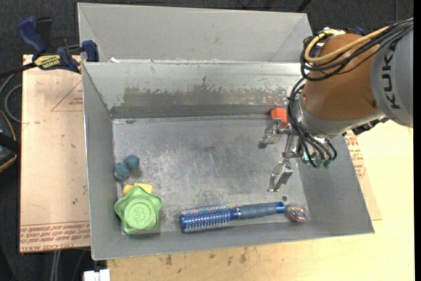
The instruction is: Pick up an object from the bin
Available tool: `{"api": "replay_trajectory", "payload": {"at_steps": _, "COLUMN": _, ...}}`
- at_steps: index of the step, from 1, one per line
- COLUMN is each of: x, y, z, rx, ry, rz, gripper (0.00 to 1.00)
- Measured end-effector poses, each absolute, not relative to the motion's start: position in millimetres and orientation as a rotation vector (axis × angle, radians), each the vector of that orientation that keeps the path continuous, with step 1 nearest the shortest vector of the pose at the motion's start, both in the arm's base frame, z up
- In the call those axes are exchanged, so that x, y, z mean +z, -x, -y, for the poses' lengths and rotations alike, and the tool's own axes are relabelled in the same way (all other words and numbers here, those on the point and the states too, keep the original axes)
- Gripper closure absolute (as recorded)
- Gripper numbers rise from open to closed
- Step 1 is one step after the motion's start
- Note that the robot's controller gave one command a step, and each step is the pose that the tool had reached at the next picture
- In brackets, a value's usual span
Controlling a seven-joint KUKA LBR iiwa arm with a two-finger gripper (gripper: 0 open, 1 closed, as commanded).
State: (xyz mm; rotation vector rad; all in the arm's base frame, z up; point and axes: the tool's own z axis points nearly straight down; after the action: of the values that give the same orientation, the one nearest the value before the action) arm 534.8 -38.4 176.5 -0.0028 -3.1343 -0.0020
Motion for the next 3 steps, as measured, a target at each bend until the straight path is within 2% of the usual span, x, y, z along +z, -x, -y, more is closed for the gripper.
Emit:
{"api": "replay_trajectory", "payload": {"at_steps": 1, "x": 93, "y": -508.2, "z": 24, "rx": -0.002, "ry": 0.296, "rz": 3.143, "gripper": 0.0}}
{"api": "replay_trajectory", "payload": {"at_steps": 2, "x": 76, "y": -492.5, "z": -39, "rx": 0.0, "ry": -0.184, "rz": 3.158, "gripper": 0.0}}
{"api": "replay_trajectory", "payload": {"at_steps": 3, "x": 76, "y": -490.4, "z": -62, "rx": 0.003, "ry": -0.031, "rz": 3.16, "gripper": 0.0}}
